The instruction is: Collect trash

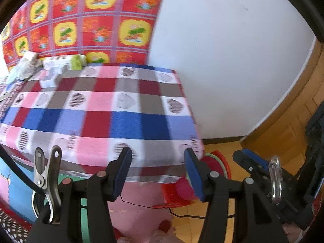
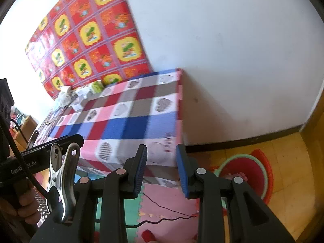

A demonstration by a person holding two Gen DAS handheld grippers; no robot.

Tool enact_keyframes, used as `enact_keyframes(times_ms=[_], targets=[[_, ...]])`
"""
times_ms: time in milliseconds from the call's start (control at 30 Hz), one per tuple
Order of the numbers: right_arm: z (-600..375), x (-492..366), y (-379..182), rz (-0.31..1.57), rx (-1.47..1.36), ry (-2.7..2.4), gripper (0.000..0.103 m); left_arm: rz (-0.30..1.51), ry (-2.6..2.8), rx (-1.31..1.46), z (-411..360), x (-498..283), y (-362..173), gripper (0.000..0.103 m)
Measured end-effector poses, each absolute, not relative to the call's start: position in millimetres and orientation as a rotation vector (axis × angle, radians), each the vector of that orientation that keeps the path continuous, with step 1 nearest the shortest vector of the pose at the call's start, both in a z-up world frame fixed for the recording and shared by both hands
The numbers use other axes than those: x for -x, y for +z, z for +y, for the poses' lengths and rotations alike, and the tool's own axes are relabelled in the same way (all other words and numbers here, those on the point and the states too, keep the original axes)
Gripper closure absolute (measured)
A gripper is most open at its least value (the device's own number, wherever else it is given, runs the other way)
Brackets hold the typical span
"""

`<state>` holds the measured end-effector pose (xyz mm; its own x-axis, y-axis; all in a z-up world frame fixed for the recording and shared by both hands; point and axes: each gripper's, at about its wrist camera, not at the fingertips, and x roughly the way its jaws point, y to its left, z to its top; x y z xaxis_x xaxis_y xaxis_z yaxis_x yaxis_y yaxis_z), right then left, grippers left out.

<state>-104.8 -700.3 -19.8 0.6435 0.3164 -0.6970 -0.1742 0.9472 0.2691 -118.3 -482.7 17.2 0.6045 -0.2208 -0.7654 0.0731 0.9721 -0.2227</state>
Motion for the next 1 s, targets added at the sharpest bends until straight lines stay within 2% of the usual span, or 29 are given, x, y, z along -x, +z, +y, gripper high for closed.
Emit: enact_keyframes(times_ms=[533, 1000], targets=[[-521.3, 94.7, 1.4, 0.797, -0.154, 0.423, 0.073, 0.862, 0.018, 0.212, -303.0, 128.7, 38.6, 0.046], [-417.0, 45.3, 13.8, 0.79, -0.096, 0.59, 0.072, 0.852, 0.265, 0.328, -172.6, 116.5, 36.1, 0.046]])
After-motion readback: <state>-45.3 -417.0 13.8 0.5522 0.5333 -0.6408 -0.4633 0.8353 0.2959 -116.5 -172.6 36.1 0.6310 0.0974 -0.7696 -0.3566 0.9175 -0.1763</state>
